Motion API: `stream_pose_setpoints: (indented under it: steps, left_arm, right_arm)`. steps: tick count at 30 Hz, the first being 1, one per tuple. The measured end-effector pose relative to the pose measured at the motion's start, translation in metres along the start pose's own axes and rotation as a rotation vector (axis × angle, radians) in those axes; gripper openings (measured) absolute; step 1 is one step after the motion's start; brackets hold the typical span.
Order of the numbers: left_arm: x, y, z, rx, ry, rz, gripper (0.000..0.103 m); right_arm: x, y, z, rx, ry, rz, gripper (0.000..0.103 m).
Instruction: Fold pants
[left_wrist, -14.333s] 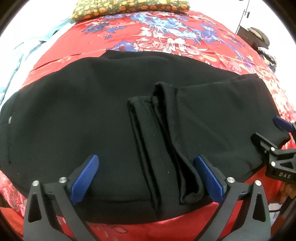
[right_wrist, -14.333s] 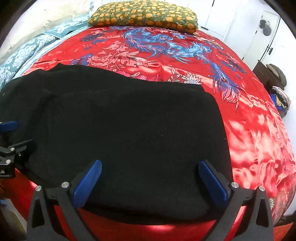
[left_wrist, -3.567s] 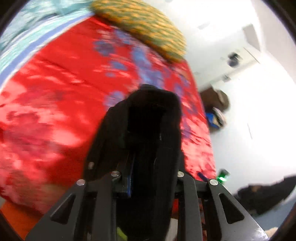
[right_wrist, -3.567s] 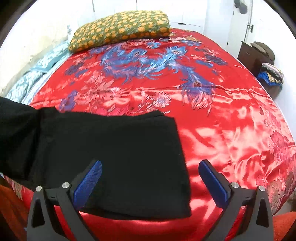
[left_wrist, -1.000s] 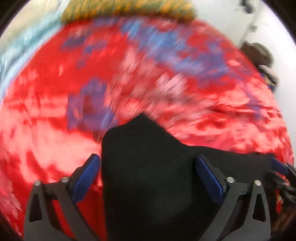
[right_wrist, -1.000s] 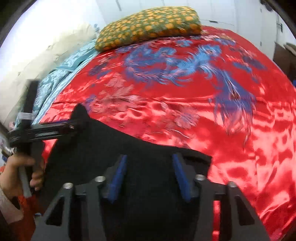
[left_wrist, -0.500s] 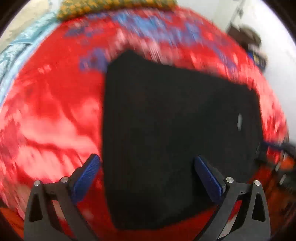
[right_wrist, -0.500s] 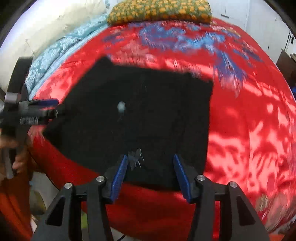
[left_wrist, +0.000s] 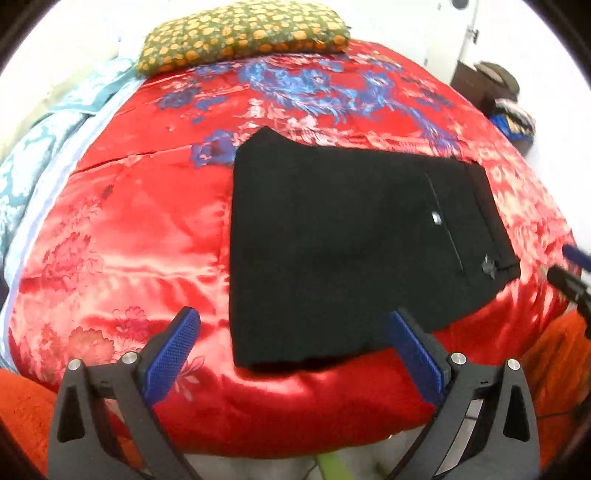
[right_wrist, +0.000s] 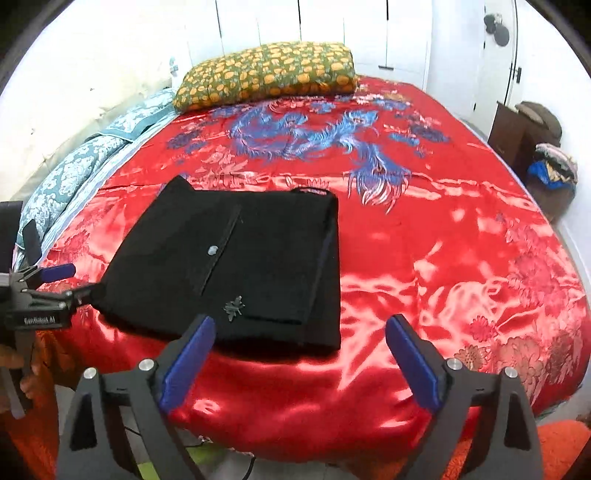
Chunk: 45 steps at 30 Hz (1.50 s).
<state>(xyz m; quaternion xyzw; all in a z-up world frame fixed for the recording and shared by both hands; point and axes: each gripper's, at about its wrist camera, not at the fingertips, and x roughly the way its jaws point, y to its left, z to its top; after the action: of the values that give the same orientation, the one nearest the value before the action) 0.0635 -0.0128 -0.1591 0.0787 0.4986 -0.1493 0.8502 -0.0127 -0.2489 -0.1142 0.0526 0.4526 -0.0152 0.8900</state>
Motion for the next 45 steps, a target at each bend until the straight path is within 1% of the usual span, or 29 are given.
stream_pose_setpoints:
  steps: [2,7,18,21,23,24,25,26,27,29,31,32,35,37,38,39,40,41,42,43,44,45]
  left_arm:
    - [-0.003,-0.002,-0.004,0.021,0.003,0.013,0.102]
    - [-0.013,-0.006,-0.007,0.063,-0.030,0.064,0.102]
    - [-0.011,0.003,-0.005,0.050,-0.034,0.093,0.102]
    - [-0.006,0.003,-0.004,0.057,-0.017,0.089,0.102]
    - [0.000,0.007,-0.003,0.066,0.017,0.049,0.102]
    - [0.003,0.015,-0.002,0.053,0.034,0.025,0.102]
    - [0.004,0.024,-0.001,0.030,0.040,0.007,0.102]
    - [0.005,0.039,0.001,-0.015,0.044,-0.027,0.102]
    - [0.006,0.051,0.002,-0.048,0.049,-0.065,0.102]
    - [0.011,0.071,0.007,-0.108,0.073,-0.170,0.101]
    - [0.019,0.077,0.012,-0.130,0.093,-0.241,0.101]
    - [0.024,0.076,0.016,-0.127,0.098,-0.262,0.101]
    - [0.047,0.069,0.025,-0.110,0.114,-0.264,0.101]
    - [0.062,0.066,0.024,-0.100,0.138,-0.265,0.101]
    - [0.075,0.063,0.022,-0.081,0.162,-0.250,0.102]
    - [0.081,0.063,0.020,-0.078,0.173,-0.252,0.103]
    - [0.088,0.066,0.016,-0.104,0.183,-0.283,0.103]
    - [0.090,0.070,0.014,-0.136,0.187,-0.308,0.103]
    - [0.091,0.072,0.013,-0.164,0.186,-0.327,0.103]
    - [0.091,0.073,0.013,-0.167,0.185,-0.329,0.103]
    - [0.091,0.069,0.013,-0.145,0.192,-0.337,0.103]
    - [0.092,0.064,0.013,-0.124,0.205,-0.357,0.100]
  right_arm:
    - [-0.002,0.003,-0.001,-0.008,-0.001,0.000,0.093]
    - [-0.003,0.006,-0.002,-0.014,-0.006,-0.005,0.093]
    - [0.004,0.007,-0.004,-0.028,0.006,-0.010,0.093]
    - [0.010,0.004,-0.005,-0.023,0.021,-0.008,0.093]
    - [0.015,0.000,-0.005,-0.016,0.041,-0.001,0.093]
    - [0.018,-0.004,-0.005,-0.007,0.049,-0.001,0.093]
    - [0.019,-0.010,-0.004,0.009,0.051,-0.006,0.093]
    - [0.019,-0.021,-0.003,0.046,0.050,-0.007,0.093]
    - [0.020,-0.033,-0.003,0.095,0.051,0.009,0.093]
    - [0.024,-0.051,-0.003,0.174,0.066,0.057,0.093]
    - [0.034,-0.060,-0.003,0.211,0.095,0.128,0.093]
    - [0.041,-0.060,0.000,0.205,0.107,0.155,0.093]
    - [0.070,-0.056,0.012,0.159,0.148,0.208,0.093]
    - [0.094,-0.059,0.015,0.160,0.200,0.249,0.093]
    - [0.108,-0.062,0.015,0.176,0.233,0.271,0.093]
    - [0.118,-0.065,0.014,0.197,0.255,0.287,0.093]
    - [0.127,-0.068,0.012,0.230,0.278,0.324,0.093]
    - [0.135,-0.071,0.010,0.269,0.299,0.380,0.093]
    - [0.139,-0.070,0.009,0.287,0.305,0.421,0.085]
    - [0.141,-0.065,0.009,0.277,0.318,0.463,0.079]
    - [0.141,-0.062,0.009,0.254,0.322,0.451,0.077]
    - [0.141,-0.061,0.009,0.242,0.326,0.453,0.069]
